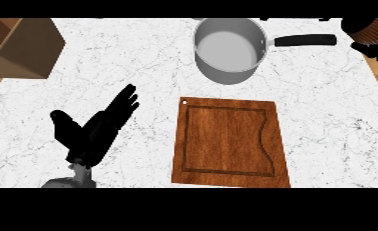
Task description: Pick the cupcake from the cutting board and place it in the pot
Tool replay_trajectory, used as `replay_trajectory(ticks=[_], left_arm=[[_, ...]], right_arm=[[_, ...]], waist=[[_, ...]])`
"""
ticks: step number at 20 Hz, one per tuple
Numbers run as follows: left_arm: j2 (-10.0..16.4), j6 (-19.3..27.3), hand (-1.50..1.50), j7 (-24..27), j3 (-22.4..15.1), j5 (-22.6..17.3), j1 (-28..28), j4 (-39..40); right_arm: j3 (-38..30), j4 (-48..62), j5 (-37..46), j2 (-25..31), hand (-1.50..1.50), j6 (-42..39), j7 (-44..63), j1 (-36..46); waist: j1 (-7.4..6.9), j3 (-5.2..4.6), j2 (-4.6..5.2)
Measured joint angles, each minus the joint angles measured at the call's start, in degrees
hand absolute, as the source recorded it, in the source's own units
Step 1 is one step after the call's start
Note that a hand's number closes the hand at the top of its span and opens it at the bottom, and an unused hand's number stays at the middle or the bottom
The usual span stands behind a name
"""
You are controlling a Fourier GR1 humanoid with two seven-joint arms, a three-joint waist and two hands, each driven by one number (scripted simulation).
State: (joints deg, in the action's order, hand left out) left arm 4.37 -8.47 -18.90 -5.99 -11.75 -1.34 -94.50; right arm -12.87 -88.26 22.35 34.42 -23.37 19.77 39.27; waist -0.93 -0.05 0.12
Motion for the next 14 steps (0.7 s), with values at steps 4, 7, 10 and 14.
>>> replay_trajectory(ticks=[4,7,10,14], left_arm=[[-0.1,-0.4,0.00,-0.3,0.1,-0.2,-0.3,0.0],[-0.1,-0.6,0.00,-0.2,0.4,-0.3,-0.3,0.4],[0.1,-0.9,0.00,-0.4,0.3,-0.4,1.1,-1.0],[-0.3,-0.9,0.00,0.5,0.3,0.4,0.1,0.6]], right_arm=[[2.8,8.4,2.3,-2.2,1.50,2.0,-1.2,7.1],[5.1,15.2,4.8,-4.4,1.50,4.5,-4.4,10.5],[7.1,21.2,7.6,-7.0,1.50,7.7,-7.5,12.9],[8.1,31.5,10.4,-10.0,1.50,12.0,-11.3,18.2]], waist=[[-0.19,0.02,0.07],[-0.36,0.02,0.15],[-0.44,0.03,0.15],[-0.58,0.04,0.28]])
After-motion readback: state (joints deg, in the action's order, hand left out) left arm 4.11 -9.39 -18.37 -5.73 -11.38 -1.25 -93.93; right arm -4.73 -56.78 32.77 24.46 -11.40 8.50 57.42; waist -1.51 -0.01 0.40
